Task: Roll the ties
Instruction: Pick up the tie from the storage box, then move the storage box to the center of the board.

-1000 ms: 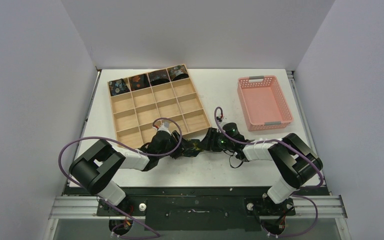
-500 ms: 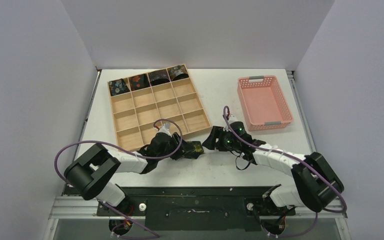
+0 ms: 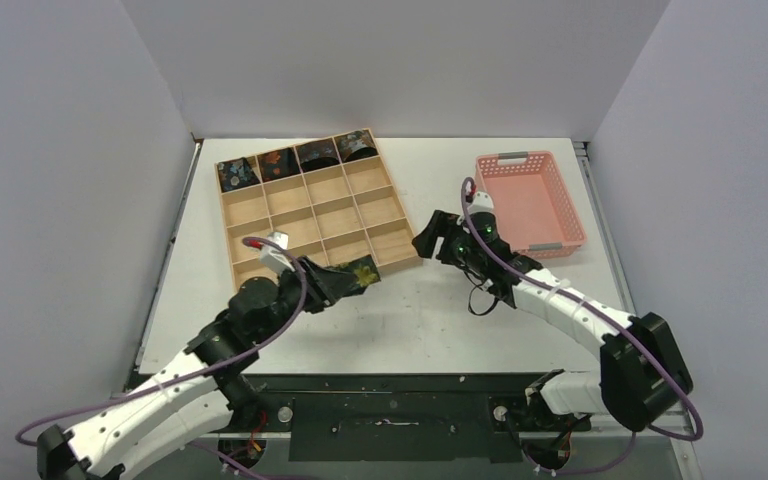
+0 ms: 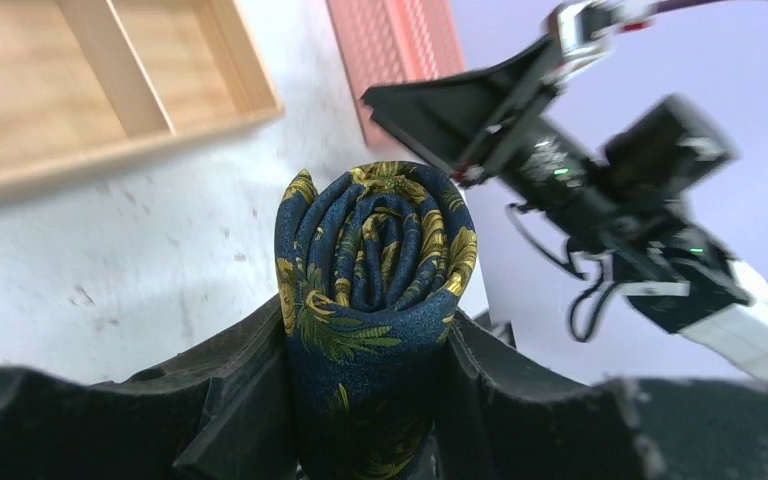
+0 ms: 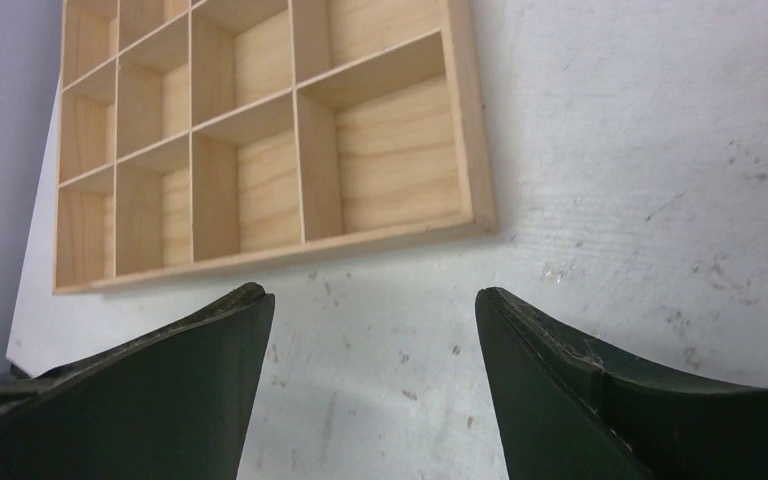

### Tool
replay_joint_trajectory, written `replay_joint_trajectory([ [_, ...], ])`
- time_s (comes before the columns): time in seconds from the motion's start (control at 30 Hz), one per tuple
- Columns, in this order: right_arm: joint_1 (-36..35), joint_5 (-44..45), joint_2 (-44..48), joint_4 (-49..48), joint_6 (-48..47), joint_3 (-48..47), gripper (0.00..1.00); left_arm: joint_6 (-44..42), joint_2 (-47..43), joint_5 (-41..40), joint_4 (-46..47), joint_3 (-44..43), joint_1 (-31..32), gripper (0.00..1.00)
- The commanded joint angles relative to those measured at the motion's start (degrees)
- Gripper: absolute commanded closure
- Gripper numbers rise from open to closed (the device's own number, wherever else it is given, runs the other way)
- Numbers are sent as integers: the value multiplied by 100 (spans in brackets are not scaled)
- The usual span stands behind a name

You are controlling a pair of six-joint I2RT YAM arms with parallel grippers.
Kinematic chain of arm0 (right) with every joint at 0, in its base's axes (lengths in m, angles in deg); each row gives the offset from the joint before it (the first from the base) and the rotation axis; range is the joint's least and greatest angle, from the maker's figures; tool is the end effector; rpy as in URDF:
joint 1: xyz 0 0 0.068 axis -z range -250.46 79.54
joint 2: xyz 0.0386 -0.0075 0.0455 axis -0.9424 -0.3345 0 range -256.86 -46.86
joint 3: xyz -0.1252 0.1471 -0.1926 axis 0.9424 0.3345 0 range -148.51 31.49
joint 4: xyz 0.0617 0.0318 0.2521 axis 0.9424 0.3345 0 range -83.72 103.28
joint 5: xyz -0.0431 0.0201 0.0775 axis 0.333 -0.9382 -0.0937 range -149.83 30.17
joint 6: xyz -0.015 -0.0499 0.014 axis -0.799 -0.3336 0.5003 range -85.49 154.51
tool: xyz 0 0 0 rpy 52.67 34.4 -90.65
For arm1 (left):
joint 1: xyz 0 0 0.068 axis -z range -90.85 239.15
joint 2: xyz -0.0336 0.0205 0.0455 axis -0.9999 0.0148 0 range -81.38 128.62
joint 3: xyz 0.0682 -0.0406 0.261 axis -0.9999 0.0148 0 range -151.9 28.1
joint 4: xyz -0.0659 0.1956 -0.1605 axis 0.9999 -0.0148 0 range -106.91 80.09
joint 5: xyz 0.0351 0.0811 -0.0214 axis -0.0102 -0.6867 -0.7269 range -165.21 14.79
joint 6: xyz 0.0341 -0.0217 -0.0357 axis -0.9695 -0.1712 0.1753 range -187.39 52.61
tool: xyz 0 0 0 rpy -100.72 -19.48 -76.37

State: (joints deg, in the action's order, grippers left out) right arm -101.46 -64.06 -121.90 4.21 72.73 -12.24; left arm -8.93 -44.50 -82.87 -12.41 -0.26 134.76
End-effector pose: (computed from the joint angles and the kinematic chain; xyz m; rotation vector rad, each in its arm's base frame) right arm 0.2455 0.1505 0.2389 0.0901 2.1818 0.7931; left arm 0.1204 -0.1162 0.2741 -0.3202 1.8964 -1.1684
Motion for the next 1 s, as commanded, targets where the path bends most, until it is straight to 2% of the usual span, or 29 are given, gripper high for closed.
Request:
replay_joint_trajectory([
  [0.0, 107, 396, -961, -411, -39, -729, 25, -1048, -345, -816, -1630, -1290, -266, 100],
  [0.13, 115, 217, -1783, -368, -237, -1311, 27, -1408, -182, -923, -2084, -1923, -382, 100],
  [0.37, 119, 351, -2537, -125, -509, -1589, 31, -1538, -131, -952, -2098, -2245, -455, 100],
  [0.47, 110, 402, -2657, -97, -578, -1449, 34, -1547, -121, -941, -2078, -2237, -469, 100],
  [0.67, 64, 388, -2702, -114, -648, -1130, 47, -1490, 29, -758, -1952, -2148, -516, 100],
  [0.97, -158, 405, -2352, -212, -557, -396, 61, -1464, 381, -372, -1682, -2088, -594, 100],
])
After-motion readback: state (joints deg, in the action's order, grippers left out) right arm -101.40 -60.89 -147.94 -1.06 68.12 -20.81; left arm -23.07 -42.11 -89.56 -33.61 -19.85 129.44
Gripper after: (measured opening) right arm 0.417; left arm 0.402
